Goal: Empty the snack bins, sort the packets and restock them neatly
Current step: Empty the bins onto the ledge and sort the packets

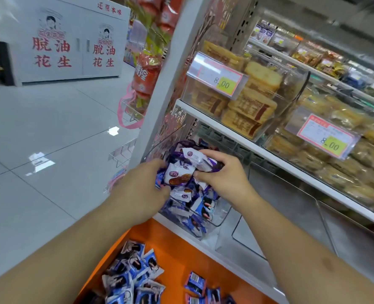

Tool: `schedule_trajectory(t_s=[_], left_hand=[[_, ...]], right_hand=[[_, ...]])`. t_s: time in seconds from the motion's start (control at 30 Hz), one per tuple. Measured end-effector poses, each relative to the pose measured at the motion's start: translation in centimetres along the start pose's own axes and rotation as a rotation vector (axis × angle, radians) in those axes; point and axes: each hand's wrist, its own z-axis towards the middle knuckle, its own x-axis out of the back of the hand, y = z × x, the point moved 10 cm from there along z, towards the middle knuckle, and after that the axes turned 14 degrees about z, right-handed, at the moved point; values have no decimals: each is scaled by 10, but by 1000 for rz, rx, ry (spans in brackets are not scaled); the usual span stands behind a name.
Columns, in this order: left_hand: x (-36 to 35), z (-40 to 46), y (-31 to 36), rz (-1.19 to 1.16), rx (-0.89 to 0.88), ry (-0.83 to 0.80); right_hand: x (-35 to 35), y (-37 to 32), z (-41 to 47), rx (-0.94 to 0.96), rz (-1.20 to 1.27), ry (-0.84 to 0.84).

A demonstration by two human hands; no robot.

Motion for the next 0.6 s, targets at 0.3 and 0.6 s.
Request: schedule_trajectory(t_s=[0.3,0.6], left_hand=[[-10,-25,53,-388,-124,-260],[-78,-80,119,-353,-103,-514]], right_hand=[[27,8,-90,-193,356,60],[103,79,-232,-476,580,159]])
